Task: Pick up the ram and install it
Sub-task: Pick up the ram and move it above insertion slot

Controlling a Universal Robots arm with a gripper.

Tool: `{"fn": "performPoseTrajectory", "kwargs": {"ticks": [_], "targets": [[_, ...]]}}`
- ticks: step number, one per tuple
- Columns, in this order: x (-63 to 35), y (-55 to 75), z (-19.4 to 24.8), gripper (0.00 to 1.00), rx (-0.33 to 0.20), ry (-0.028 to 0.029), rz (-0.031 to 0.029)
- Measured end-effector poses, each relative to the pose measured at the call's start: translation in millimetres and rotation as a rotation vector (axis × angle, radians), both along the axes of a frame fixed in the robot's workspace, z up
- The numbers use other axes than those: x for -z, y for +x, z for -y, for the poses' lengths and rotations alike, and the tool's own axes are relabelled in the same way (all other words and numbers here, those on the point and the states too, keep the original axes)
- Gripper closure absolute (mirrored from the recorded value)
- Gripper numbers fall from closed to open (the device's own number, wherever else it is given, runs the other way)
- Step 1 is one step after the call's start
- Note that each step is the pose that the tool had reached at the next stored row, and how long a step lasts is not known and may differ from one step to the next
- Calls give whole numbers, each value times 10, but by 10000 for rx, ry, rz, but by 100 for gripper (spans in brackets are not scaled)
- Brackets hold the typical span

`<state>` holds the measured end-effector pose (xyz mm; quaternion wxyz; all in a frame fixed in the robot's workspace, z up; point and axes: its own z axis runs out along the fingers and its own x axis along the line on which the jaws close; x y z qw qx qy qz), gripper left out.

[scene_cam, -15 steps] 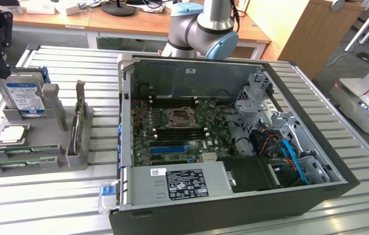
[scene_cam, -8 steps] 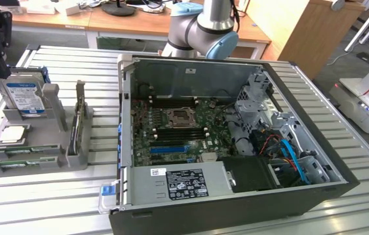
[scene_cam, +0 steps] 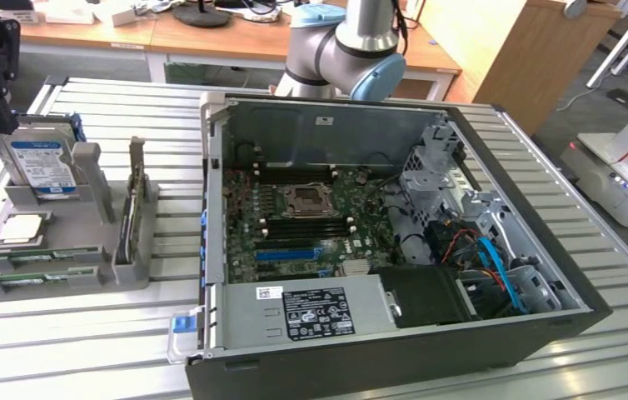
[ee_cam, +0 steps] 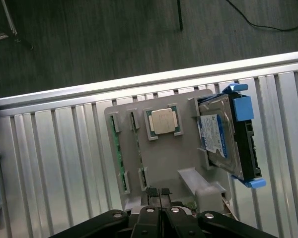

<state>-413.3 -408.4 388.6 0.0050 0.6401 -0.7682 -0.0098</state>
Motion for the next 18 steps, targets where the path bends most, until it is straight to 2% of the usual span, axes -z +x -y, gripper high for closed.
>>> {"fn": "performPoseTrajectory", "kwargs": {"ticks": [8,10,11,12,13,14,18], "targets": [[0,-1,6,89,1,0,0],[0,-1,10,77,0,0,-1],[0,-1,10,77,0,-1,0],[0,-1,10,71,1,0,0],[0,-1,10,71,1,0,0],[0,-1,10,64,1,0,0],[0,-1,11,64,0,0,0]]}}
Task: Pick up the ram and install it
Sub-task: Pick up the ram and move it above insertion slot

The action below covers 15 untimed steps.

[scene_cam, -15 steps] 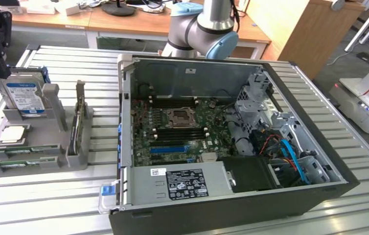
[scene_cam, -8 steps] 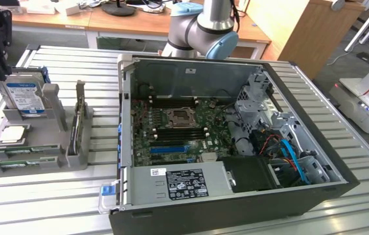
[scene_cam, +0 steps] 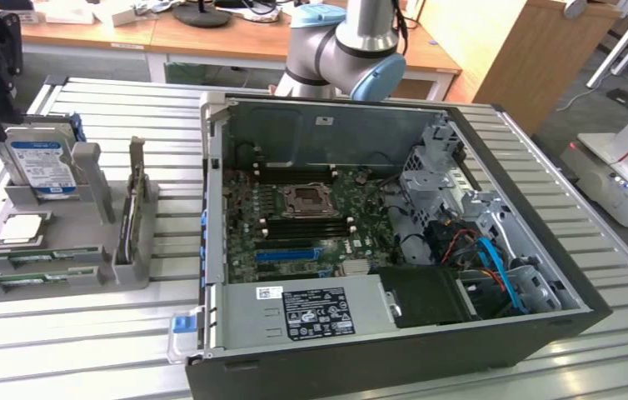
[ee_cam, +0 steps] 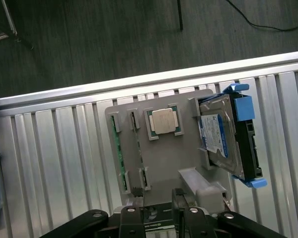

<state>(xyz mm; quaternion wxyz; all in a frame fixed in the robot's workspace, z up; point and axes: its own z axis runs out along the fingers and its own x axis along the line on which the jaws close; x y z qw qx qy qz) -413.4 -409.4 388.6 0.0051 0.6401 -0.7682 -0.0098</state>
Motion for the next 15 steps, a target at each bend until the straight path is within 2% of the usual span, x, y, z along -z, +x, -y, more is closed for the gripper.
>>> {"fn": "performPoseTrajectory", "kwargs": {"ticks": [6,11,15], "targets": [[75,0,0,64,-21,1,45],[162,0,0,64,-139,0,50],[189,0,0,64,-264,-1,47]]}}
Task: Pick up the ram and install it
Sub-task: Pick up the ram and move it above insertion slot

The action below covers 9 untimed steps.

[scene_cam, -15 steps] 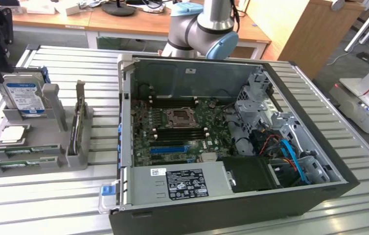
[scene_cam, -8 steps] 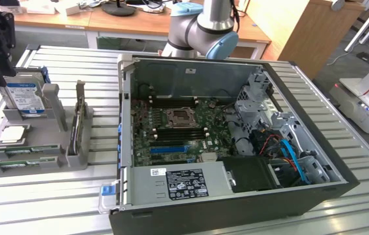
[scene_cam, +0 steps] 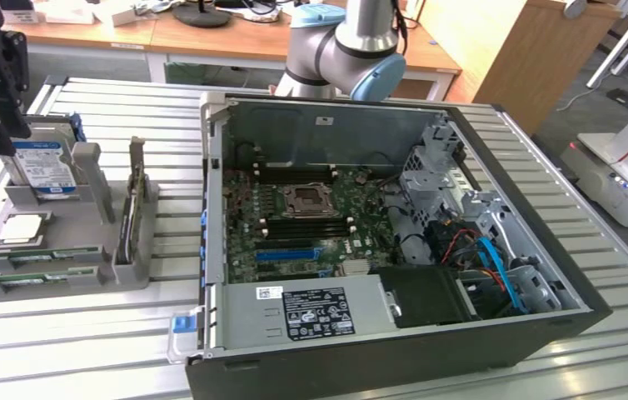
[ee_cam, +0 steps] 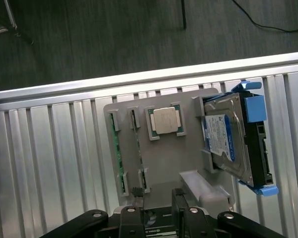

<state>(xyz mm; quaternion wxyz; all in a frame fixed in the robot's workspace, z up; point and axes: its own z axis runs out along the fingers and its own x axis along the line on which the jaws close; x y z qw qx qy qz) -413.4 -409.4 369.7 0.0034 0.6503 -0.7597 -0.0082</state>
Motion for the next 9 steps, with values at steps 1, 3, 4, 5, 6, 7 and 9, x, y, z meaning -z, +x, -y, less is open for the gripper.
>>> {"fn": "performPoseTrajectory", "kwargs": {"ticks": [1,3,4,5,6,7,9], "targets": [[0,0,0,64,0,0,0],[1,0,0,64,-1,0,2],[2,0,0,64,-1,1,2],[2,0,0,64,-26,1,1],[2,0,0,64,-86,1,2],[3,0,0,64,-179,1,3],[4,0,0,64,-418,1,2]]}}
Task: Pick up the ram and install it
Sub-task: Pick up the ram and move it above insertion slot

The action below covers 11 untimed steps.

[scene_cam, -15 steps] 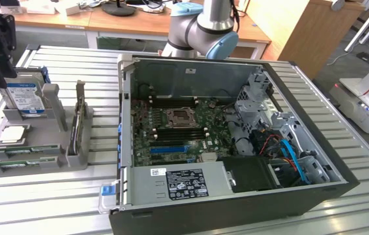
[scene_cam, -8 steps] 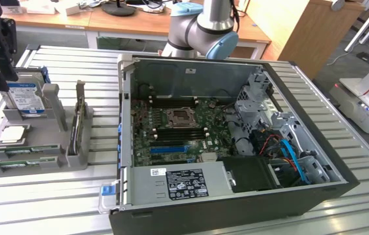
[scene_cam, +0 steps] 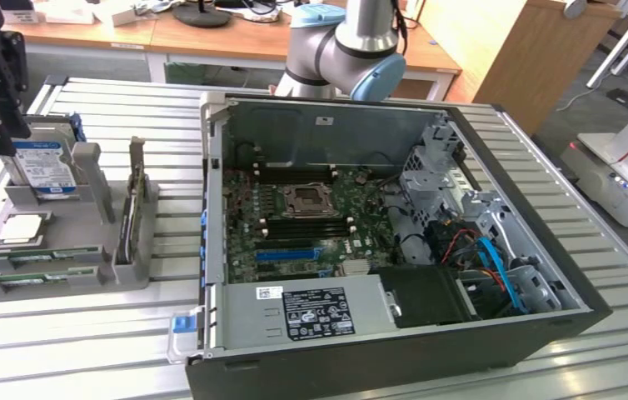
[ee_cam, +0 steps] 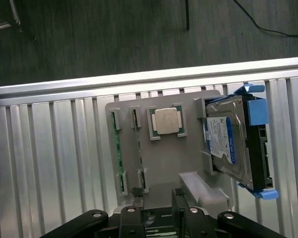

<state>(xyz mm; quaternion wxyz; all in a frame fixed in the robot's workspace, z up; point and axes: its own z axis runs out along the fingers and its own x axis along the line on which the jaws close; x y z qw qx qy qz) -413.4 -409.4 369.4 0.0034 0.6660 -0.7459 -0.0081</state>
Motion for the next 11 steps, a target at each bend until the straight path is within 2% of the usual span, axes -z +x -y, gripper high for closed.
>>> {"fn": "performPoseTrajectory", "kwargs": {"ticks": [5,11], "targets": [[1,-1,2,64,-73,1,2],[1,-5,87,64,-73,0,1]]}}
